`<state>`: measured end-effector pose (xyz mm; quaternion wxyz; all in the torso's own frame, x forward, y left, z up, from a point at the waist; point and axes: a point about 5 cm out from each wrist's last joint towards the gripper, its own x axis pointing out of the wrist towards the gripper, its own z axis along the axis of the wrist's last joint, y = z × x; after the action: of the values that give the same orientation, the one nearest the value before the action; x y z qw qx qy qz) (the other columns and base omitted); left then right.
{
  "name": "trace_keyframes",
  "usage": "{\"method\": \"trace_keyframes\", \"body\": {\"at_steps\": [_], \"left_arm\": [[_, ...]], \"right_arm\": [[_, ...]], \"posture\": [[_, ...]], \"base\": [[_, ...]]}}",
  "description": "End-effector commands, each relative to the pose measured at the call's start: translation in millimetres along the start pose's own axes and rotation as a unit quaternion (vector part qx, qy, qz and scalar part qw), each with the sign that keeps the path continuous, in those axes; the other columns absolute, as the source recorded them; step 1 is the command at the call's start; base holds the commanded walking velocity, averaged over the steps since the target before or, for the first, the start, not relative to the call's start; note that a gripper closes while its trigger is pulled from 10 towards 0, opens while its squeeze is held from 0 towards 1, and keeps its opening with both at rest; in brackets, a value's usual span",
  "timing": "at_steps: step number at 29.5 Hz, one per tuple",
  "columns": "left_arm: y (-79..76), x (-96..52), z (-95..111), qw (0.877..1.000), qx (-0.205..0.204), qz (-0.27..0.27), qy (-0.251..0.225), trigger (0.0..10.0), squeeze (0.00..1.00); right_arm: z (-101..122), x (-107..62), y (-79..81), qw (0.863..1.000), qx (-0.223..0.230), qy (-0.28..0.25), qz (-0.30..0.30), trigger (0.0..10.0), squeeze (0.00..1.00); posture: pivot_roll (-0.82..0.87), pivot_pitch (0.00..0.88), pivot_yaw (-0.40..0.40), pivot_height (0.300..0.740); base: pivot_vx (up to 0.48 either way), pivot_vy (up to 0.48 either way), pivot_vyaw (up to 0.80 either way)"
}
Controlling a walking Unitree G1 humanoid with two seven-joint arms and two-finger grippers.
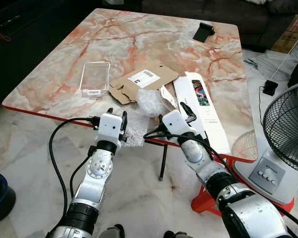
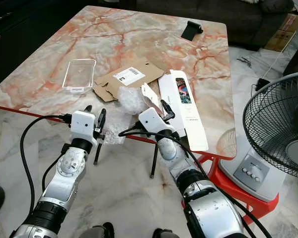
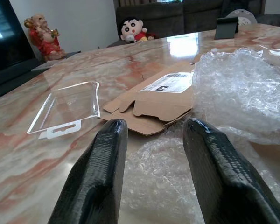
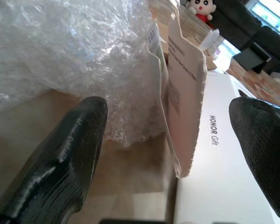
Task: Picking trash to rubbish bin
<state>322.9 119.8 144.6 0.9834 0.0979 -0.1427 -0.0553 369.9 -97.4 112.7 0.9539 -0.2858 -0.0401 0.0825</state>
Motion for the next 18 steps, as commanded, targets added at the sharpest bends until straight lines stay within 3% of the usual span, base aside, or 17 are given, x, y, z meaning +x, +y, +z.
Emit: {"method": "trace_keyframes", "body": {"at_steps": [1,11,12,13,18], "left_arm": [[-2.8,-1.8,-0.4,1.000,0.003,-0.005,0.004,10.0,0.00],[-5.6,-1.5,-0.6,1.000,-0.001,-0.012,0.006,10.0,0.00],[-5.7,-1.6,-0.7,1.000,-0.001,-0.012,0.007,10.0,0.00],[-5.8,-1.6,-0.8,1.000,-0.001,-0.013,0.007,10.0,0.00],[-6.6,-1.8,-1.1,1.000,-0.003,-0.015,0.008,10.0,0.00]], "right_arm": [[3.5,3.9,-5.1,1.000,0.001,0.003,-0.013,10.0,0.00],[4.1,5.7,-7.0,0.998,0.052,0.018,-0.025,10.0,0.00],[4.6,5.9,-6.8,0.998,0.051,0.017,-0.024,4.6,0.00],[5.4,6.0,-6.3,0.998,0.052,0.015,-0.023,0.0,0.00],[9.4,6.1,-2.1,0.998,0.062,0.002,-0.011,0.0,0.00]], "posture": [[0.15,0.146,-0.011,0.740],[0.15,0.142,-0.008,0.740],[0.15,0.141,-0.008,0.740],[0.15,0.140,-0.008,0.740],[0.16,0.140,-0.009,0.740]], "base": [[0.000,0.000,0.00],[0.000,0.000,0.00],[0.000,0.000,0.00],[0.000,0.000,0.00],[0.000,0.000,0.00]]}}
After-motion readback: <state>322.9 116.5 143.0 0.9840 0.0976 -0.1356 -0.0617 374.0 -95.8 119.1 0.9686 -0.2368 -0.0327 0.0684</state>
